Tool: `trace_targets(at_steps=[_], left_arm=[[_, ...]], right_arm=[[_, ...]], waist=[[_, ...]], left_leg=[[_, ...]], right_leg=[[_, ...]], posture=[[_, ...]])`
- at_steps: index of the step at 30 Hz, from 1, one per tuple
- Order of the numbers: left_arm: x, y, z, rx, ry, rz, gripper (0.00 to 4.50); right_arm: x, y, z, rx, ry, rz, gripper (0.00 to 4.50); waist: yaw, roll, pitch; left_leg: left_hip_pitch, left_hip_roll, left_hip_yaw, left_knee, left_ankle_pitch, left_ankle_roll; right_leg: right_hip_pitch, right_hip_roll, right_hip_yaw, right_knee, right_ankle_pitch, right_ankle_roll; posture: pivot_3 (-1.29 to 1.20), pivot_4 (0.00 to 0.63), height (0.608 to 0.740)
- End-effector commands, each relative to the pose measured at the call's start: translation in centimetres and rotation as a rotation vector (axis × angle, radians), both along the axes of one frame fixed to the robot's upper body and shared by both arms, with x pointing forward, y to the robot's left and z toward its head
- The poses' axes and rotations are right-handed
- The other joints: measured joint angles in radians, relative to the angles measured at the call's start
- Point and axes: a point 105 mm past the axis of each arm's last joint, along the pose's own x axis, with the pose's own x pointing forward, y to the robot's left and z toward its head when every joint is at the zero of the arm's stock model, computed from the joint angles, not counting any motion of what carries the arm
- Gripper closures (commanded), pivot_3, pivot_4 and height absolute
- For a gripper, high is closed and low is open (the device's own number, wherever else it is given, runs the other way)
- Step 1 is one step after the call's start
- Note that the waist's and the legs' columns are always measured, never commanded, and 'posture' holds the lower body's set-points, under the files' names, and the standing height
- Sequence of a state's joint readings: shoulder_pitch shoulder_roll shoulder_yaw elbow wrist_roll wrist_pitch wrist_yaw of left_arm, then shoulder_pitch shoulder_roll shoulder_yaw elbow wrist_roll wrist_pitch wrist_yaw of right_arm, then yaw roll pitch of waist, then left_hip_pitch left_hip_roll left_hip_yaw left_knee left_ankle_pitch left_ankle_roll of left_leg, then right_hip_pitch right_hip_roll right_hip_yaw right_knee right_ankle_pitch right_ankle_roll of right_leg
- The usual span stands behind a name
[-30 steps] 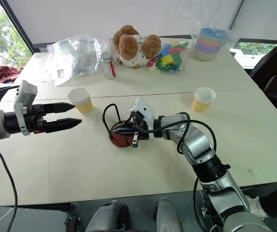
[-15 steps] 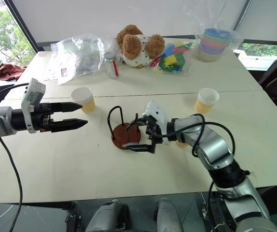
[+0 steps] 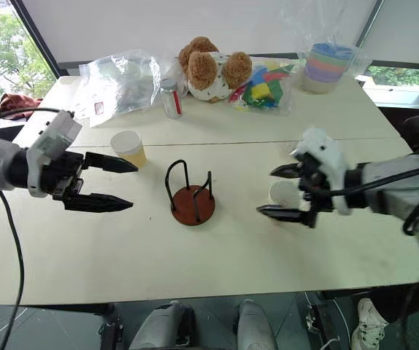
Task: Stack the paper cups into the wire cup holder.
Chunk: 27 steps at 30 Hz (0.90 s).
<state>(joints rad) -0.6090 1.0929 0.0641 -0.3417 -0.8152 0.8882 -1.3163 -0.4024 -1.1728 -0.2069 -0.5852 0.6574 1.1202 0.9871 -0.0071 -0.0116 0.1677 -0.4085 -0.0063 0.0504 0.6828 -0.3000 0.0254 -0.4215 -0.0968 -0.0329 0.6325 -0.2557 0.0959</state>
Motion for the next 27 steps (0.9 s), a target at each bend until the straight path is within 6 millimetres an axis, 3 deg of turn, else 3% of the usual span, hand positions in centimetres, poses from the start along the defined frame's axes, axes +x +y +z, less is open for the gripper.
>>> trace_targets(at_steps=[1, 6, 16, 19, 26, 27], left_arm=[[-0.8, -0.8, -0.5, 0.053, -0.018, -0.065, 0.0], [-0.5, -0.5, -1.1, 0.06, -0.012, -0.051, 0.0], [0.6, 1.1, -2.4, 0.061, 0.019, 0.043, 0.0], [0.6, 1.2, -2.6, 0.06, 0.024, 0.053, 0.0], [0.8, 1.7, -2.9, 0.063, 0.021, 0.075, 0.0], [0.9, 1.7, -2.9, 0.063, 0.02, 0.078, 0.0]], right_arm=[[0.4, -1.8, -0.6, -0.062, -0.005, -0.032, 0.03], [0.5, -3.5, -2.3, -0.089, 0.028, -0.027, 0.03], [0.8, -1.3, -3.7, -0.089, 0.033, 0.081, 0.03], [0.8, -0.9, -4.5, -0.104, 0.048, 0.106, 0.9], [1.3, -0.9, -5.0, -0.146, 0.043, 0.128, 4.44], [1.4, -0.8, -4.8, -0.148, 0.033, 0.135, 4.44]], waist=[[-0.002, 0.0, 0.0], [-0.003, 0.0, 0.0], [-0.001, 0.0, 0.0], [0.0, 0.0, 0.0], [-0.002, 0.0, 0.0], [-0.002, 0.0, 0.0]], left_leg=[[0.0, 0.0, 0.001, 0.0, 0.0, 0.0], [0.0, 0.0, 0.002, 0.0, 0.0, 0.001], [0.0, 0.001, 0.002, 0.001, 0.0, 0.001], [0.0, 0.001, 0.002, 0.001, 0.0, 0.001], [0.0, 0.001, 0.002, 0.001, 0.0, 0.0], [0.0, 0.001, 0.002, 0.001, 0.0, 0.0]], right_leg=[[0.0, 0.0, 0.0, 0.0, 0.0, 0.0], [0.0, 0.004, 0.001, -0.001, 0.0, 0.001], [0.0, 0.006, 0.001, 0.0, 0.0, 0.001], [0.0, 0.005, 0.001, 0.0, 0.0, 0.001], [0.0, 0.005, 0.001, 0.0, 0.0, 0.001], [0.0, 0.005, 0.001, 0.0, 0.0, 0.001]], posture=[[0.0, 0.15, 0.74], [0.0, 0.15, 0.74], [0.0, 0.15, 0.74], [0.0, 0.15, 0.74], [0.0, 0.15, 0.74], [0.0, 0.15, 0.74]])
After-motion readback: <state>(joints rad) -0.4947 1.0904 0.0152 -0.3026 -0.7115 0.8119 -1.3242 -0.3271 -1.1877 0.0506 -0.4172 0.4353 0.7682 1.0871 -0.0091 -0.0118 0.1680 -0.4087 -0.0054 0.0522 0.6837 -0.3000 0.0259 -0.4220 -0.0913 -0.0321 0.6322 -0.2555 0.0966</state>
